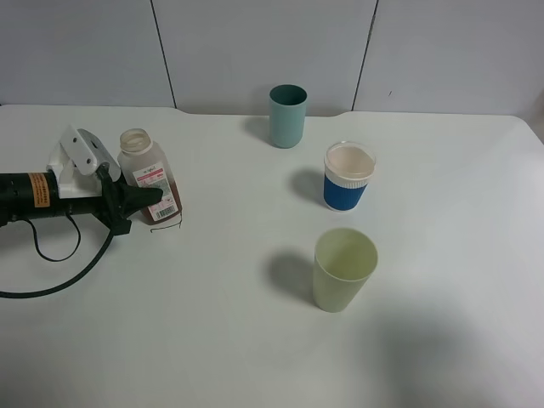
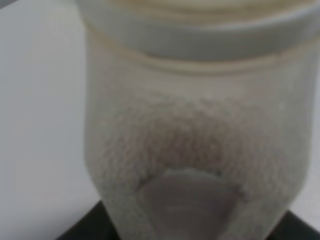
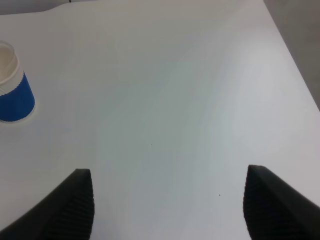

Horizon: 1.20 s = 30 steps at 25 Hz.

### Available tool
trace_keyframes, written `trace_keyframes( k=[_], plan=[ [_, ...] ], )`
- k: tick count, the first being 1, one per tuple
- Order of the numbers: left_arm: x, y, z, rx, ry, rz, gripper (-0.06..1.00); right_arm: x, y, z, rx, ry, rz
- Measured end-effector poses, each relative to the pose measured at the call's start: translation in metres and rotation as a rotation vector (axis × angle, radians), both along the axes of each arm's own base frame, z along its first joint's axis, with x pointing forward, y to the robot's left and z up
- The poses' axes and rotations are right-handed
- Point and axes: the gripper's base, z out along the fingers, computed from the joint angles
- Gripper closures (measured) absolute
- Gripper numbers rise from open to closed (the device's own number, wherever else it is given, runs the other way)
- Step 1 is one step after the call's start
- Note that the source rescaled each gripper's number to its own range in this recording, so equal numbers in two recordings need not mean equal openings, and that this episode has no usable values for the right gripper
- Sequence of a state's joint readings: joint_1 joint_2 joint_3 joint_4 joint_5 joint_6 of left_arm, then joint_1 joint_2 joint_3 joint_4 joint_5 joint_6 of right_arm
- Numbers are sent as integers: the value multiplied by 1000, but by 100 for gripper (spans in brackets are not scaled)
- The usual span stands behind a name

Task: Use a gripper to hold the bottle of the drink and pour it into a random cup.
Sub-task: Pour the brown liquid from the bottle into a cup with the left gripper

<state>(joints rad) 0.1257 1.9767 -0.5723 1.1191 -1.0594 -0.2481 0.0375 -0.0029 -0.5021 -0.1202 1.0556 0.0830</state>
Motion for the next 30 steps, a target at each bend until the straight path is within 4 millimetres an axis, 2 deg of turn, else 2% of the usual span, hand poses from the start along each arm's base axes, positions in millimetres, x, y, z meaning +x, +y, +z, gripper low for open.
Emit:
trace_keyframes(
  k=[15,20,30],
  plan=[
    [1,2,3,-23,52,52,92,0,0,0,0,0,0],
    [3,2,18,9,66,116,92,0,0,0,0,0,0],
    [7,-19,42,1,78,259,92,0,0,0,0,0,0]
  ],
)
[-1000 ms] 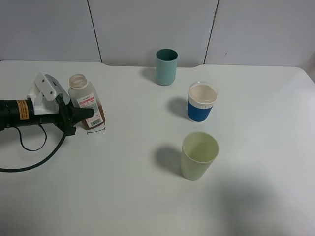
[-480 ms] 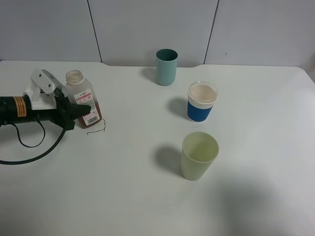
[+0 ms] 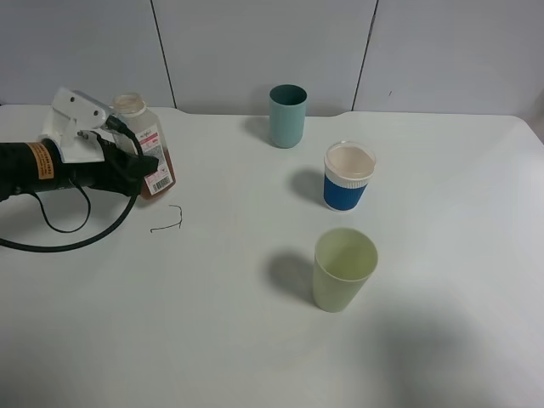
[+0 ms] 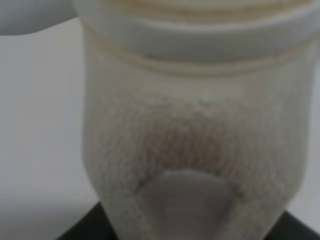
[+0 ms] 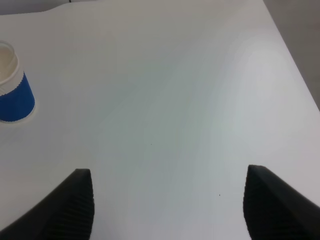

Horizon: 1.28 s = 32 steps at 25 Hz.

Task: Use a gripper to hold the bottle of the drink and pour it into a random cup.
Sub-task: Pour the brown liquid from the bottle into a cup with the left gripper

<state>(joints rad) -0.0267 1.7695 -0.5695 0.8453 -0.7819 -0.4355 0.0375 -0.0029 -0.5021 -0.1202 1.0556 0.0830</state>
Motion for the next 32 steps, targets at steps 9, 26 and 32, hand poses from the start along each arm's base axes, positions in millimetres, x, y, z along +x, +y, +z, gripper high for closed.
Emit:
trace_keyframes(
  k=[9,26,32],
  plan=[
    [-2,-19,13,-44,74,217,92,0,0,0,0,0,0],
    [-16,-45,24,84,65,354,93,0,0,0,0,0,0],
    [-22,-62,25,210,58,347,93,0,0,0,0,0,0]
  ],
)
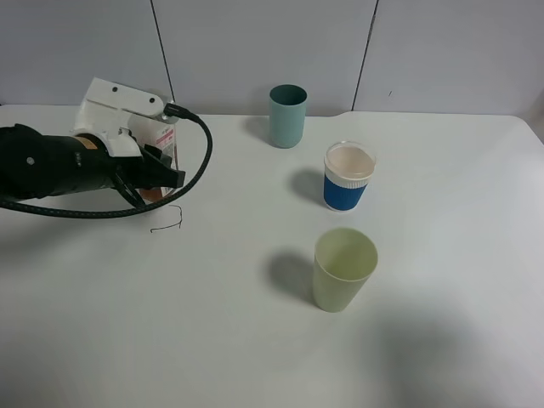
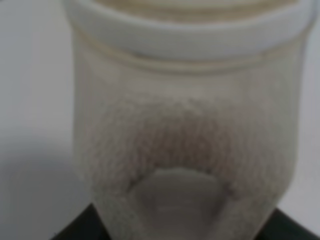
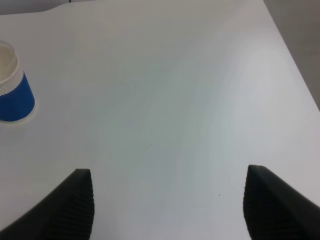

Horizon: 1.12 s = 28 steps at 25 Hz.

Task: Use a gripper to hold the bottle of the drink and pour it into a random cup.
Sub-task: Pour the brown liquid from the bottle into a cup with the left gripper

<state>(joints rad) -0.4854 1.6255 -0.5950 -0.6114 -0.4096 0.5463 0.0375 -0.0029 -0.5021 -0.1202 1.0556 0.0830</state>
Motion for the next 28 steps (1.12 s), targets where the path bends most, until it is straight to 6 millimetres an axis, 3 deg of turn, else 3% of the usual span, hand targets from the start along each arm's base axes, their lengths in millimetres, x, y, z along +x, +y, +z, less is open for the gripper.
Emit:
trace_keyframes(
  k=[5,28],
  plan=[
    [7,-12,11,25,30,11,93,0,0,0,0,0,0],
    [30,-22,43,-78,-18,104,93,0,0,0,0,0,0]
  ],
)
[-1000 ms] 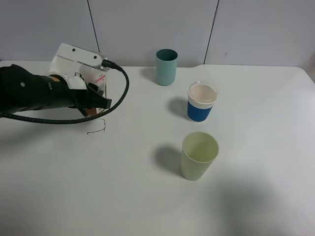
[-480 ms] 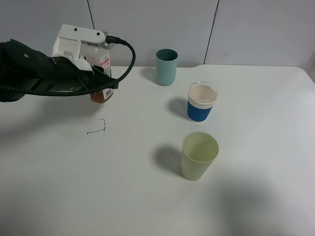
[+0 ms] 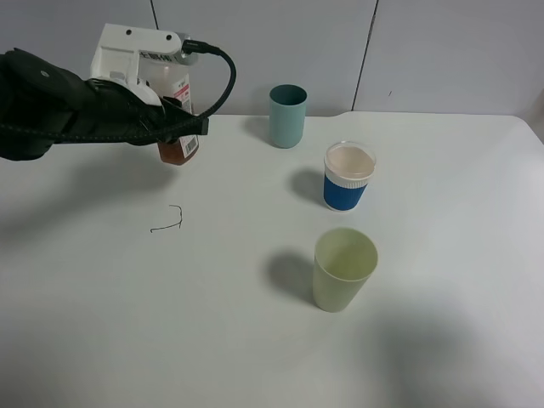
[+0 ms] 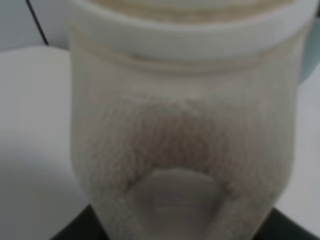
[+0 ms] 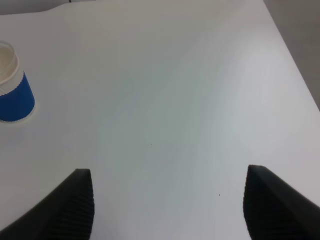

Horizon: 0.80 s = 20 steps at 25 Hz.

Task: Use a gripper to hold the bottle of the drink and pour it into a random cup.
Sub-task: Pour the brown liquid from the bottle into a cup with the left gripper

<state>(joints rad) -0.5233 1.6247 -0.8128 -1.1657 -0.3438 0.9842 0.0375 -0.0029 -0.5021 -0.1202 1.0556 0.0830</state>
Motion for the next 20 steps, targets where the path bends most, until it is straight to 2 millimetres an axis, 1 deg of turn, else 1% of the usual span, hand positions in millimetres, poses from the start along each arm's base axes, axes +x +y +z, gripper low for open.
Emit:
trace_keyframes(
  k=[4,11,16,20],
  plan=[
    [5,-1,7,33,-1,1,93,0,0,0,0,0,0],
    [8,0,13,100,22,13,93,0,0,0,0,0,0],
    [12,-10,20,172,26,-10,93,0,0,0,0,0,0],
    [21,-17,16,230,37,-32,93,0,0,0,0,0,0]
  ],
)
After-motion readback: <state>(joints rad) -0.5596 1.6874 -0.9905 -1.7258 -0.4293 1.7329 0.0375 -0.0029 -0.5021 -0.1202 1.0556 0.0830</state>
